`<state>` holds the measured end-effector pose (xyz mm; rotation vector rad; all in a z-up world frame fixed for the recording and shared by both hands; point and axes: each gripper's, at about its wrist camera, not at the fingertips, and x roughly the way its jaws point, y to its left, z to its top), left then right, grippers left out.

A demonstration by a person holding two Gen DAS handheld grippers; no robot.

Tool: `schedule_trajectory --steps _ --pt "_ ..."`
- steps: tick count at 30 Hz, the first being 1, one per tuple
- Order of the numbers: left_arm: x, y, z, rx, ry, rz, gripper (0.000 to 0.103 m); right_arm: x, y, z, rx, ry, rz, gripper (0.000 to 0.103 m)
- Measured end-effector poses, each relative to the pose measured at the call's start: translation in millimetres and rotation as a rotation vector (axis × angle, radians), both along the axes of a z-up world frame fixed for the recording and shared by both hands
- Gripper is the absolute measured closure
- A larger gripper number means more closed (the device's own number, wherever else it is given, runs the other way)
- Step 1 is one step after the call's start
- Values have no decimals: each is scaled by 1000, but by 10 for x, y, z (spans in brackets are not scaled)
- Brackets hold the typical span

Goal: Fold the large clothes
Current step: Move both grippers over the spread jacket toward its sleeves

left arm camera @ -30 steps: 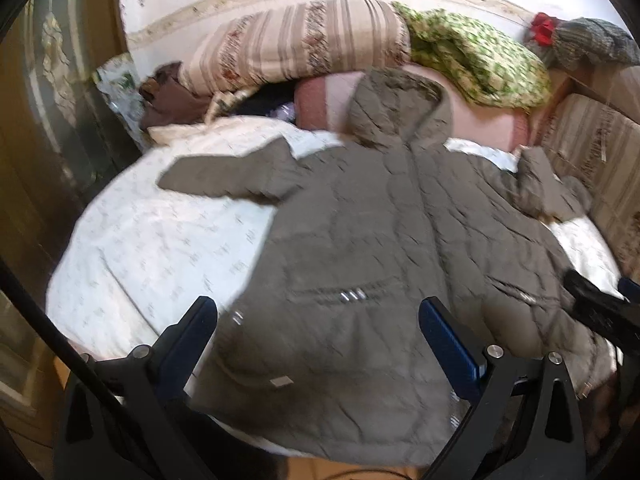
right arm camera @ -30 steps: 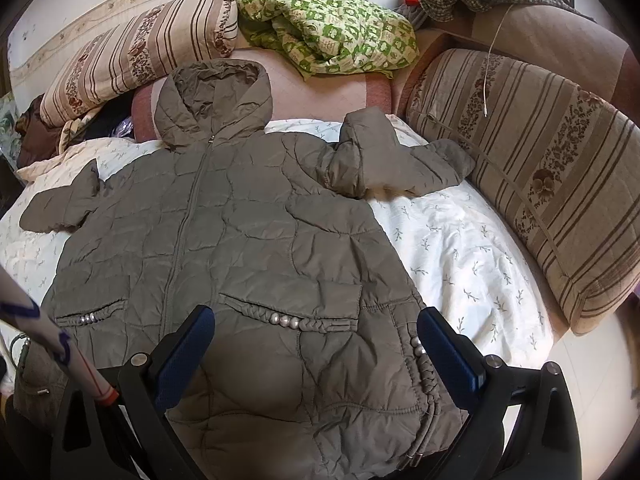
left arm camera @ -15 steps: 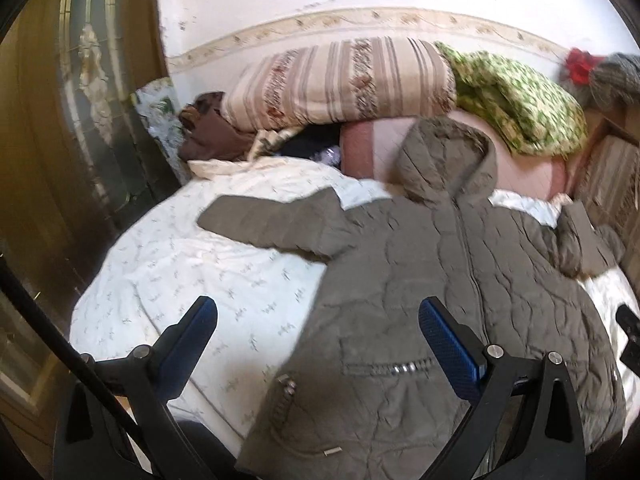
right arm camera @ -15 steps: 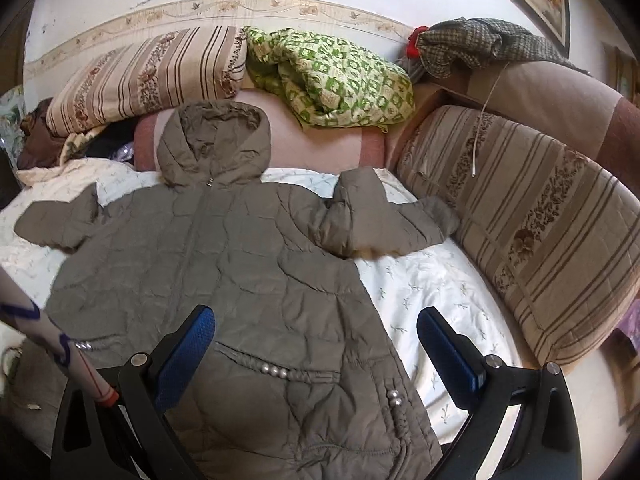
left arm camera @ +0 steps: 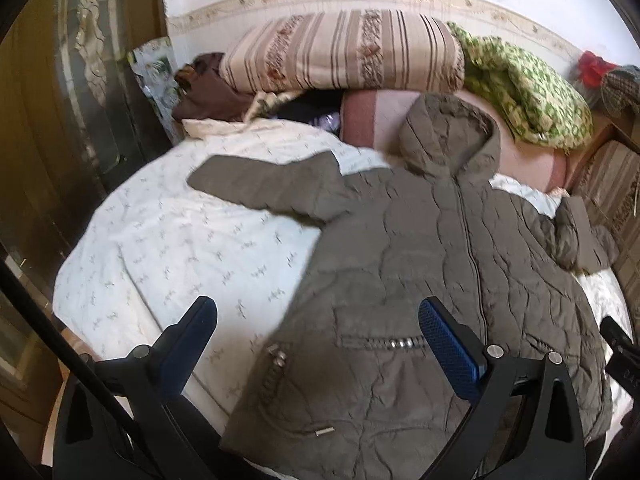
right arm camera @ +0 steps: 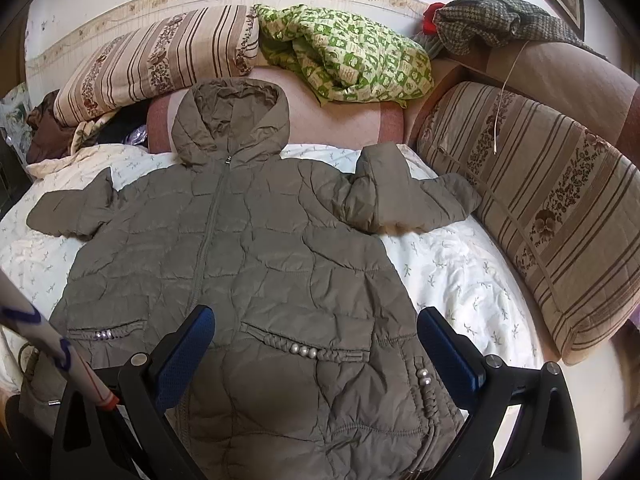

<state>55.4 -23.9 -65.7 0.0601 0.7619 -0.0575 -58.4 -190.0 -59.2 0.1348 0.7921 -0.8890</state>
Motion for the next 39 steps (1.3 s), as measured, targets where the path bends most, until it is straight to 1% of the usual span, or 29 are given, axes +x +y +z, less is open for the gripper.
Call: schedule_trajectory --steps 6,17,25,28,33,39 --pt "2 -103 -104 38 25 -26 2 13 -39 -85 13 14 -15 0" --pt "60 -180 -213 58 64 -46 2 61 -126 -295 95 42 -5 0" --pt "139 -229 -402 86 118 -62 2 150 -136 -439 120 78 13 0" --pt "185 -215 -448 87 131 -58 2 181 -157 -506 137 99 17 0" --pt "291 -164 -498 91 136 -40 2 272 -196 -573 135 121 24 0" --pt "492 -52 -558 101 134 3 2 455 -267 -638 127 147 36 0"
